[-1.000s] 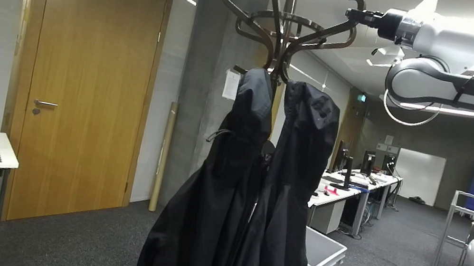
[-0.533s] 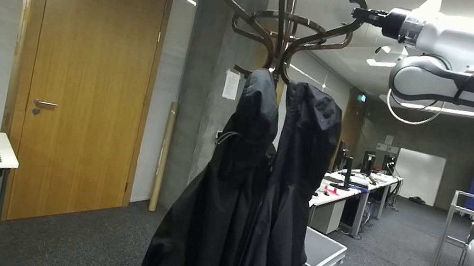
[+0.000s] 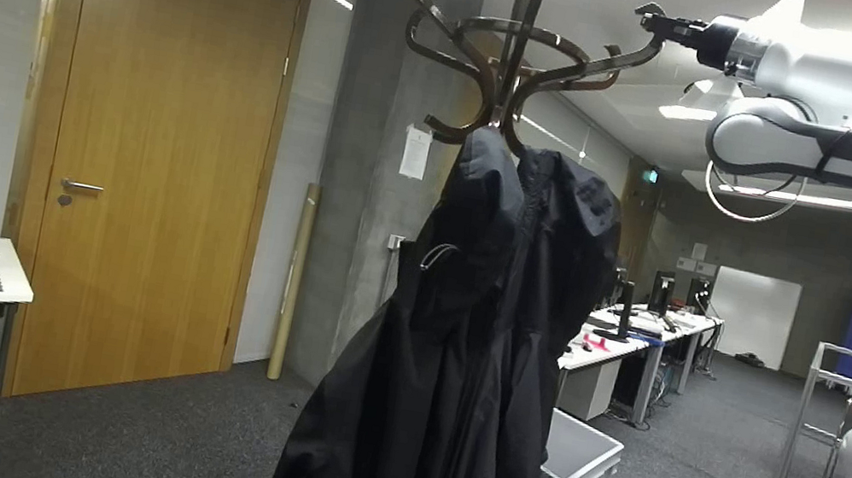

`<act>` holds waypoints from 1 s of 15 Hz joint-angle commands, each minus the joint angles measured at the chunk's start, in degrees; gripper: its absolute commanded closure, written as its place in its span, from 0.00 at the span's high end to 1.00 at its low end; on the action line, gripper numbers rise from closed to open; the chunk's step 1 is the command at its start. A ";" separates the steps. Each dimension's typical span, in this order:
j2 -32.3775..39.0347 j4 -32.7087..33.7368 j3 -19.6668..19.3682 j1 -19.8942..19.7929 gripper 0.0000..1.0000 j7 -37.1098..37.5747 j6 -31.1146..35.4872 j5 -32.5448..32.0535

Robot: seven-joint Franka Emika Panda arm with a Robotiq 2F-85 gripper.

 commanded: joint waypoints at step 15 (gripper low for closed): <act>-0.41 -2.86 -4.88 6.24 1.00 -0.59 0.27 0.16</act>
